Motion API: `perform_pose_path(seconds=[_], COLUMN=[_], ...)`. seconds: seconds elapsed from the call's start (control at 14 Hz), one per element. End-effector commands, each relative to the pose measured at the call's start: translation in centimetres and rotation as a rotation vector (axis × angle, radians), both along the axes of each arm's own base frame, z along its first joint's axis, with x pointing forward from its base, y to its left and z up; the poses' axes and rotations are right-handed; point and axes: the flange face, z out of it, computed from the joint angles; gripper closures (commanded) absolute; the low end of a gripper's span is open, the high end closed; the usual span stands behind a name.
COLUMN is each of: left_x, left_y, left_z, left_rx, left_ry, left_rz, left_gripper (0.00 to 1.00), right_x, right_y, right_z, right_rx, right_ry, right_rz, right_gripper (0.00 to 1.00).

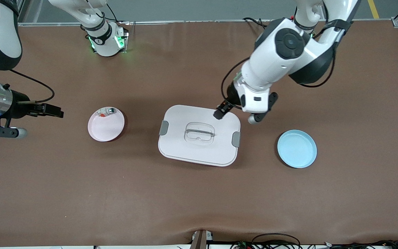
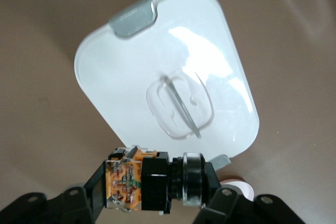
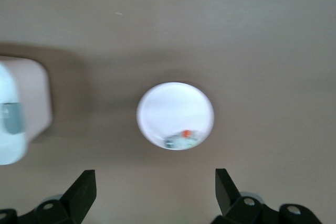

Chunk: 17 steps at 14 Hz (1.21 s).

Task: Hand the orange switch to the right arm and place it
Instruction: 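Hold the switch with the left gripper while the right gripper reaches it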

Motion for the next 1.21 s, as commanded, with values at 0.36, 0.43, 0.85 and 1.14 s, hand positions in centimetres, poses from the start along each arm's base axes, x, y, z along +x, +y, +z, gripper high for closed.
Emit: perform_pose_path(seconds=[0.36,0.43,0.85,1.14], left_x=[-2.6,-2.5,-3.1,-3.4], left_y=[-7.6,-7.9,-9.9,-10.5], left_z=[1.8,1.9,0.7,0.1], left_rx=[-0.067,-0.076,-0.082,-0.075], left_ry=[0.138,0.157,0.257,0.273], left_rz=[0.232,0.266,0.384,0.405], left_gripper=[1.00,1.00,1.00,1.00], right_x=[-5.9,-6.8,-11.4,-11.9], right_y=[5.6,6.4,15.9,18.4], right_z=[-4.5,-5.0,-5.5,-6.1], right_rx=[0.438,0.483,0.726,0.777], right_ry=[-0.140,-0.150,-0.229,-0.276], right_rz=[-0.259,-0.295,-0.424,-0.328], right_gripper=[0.00,0.00,0.00,0.00])
